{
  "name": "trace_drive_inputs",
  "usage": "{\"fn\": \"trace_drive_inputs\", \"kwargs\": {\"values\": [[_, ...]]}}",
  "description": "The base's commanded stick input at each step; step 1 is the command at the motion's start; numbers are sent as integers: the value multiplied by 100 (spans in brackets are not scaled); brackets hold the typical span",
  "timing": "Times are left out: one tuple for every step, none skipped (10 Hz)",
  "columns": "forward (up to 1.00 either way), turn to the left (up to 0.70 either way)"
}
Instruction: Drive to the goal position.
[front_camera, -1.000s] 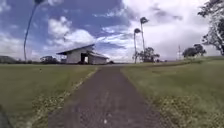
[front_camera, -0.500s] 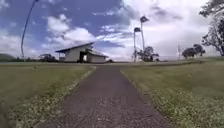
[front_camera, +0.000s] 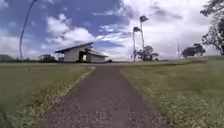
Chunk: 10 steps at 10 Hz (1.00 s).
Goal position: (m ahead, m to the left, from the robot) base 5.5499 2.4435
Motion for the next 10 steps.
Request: {"fn": "trace_drive_inputs", "kwargs": {"values": [[70,0],[70,0],[70,0],[70,0],[70,0],[70,0],[70,0],[70,0],[70,0],[70,0]]}}
